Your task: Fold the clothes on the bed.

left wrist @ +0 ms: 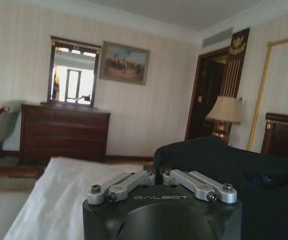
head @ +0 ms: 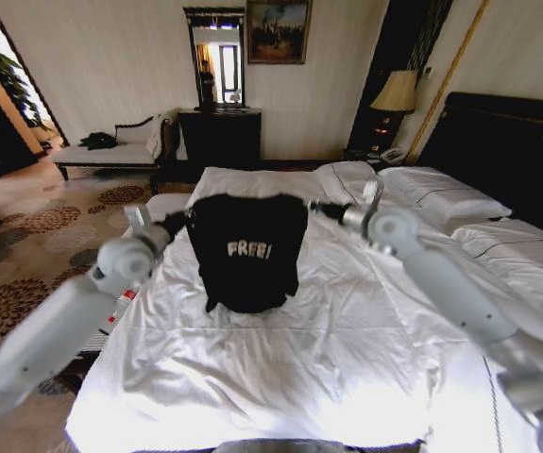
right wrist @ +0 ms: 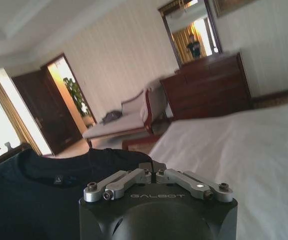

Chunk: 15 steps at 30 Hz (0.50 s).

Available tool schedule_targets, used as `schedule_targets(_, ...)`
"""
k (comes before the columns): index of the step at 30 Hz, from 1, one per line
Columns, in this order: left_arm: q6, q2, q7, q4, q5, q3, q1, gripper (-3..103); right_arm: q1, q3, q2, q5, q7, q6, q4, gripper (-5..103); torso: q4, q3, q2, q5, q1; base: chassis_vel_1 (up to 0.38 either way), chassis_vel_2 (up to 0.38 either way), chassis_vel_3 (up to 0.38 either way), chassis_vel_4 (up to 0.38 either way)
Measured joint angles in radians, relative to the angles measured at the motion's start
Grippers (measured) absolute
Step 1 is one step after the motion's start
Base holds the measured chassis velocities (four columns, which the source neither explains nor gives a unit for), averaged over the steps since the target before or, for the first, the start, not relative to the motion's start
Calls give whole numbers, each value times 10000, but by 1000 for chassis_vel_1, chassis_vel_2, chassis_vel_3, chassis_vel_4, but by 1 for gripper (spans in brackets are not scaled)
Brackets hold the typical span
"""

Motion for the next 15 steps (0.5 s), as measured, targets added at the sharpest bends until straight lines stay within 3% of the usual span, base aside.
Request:
schedule_targets(8,213,89,-67,725,-844,876,-2329,2,1363,-438,-130,824,248,-33,-378,0,-1,1,-1,-2,3,0,0,0,0)
schedule_targets(15,317,213,-96,763,-1309,1082,-3204,2,2320,-446,40,1805,748,-34,-717,0,0,0,0,-2,1,0,0,0,0)
